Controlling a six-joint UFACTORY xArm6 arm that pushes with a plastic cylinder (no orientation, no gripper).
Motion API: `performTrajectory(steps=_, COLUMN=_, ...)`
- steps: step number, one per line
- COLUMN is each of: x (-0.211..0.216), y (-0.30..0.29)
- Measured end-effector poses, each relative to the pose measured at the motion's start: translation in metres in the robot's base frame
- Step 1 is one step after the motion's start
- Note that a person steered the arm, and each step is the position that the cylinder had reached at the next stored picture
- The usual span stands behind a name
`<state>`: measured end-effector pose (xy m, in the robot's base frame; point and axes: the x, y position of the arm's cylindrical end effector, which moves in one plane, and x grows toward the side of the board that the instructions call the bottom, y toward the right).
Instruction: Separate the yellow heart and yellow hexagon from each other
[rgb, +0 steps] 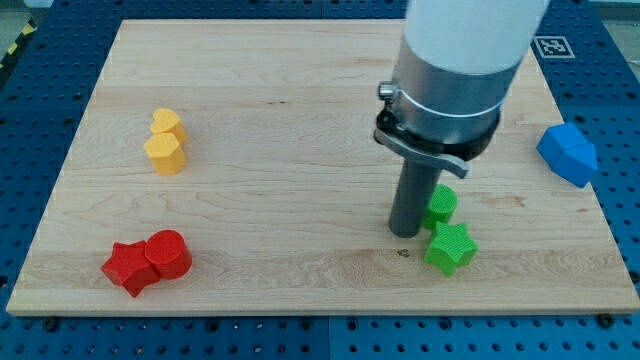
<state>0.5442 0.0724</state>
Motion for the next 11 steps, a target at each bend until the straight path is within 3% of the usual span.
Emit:
performTrajectory(steps=3, x=-0.019, y=-0.161)
performTrajectory(steps=5, x=-0.074, y=-0.282)
performTrajectory(steps=7, x=-0.097, y=-0.291)
performTrajectory(steps=8, x=-0.097, y=-0.253)
performTrajectory(steps=9, x=-0.097, y=-0.157)
performTrajectory(steps=10, x=-0.097, y=-0.133)
performTrajectory(steps=11, x=-0.089, y=-0.176)
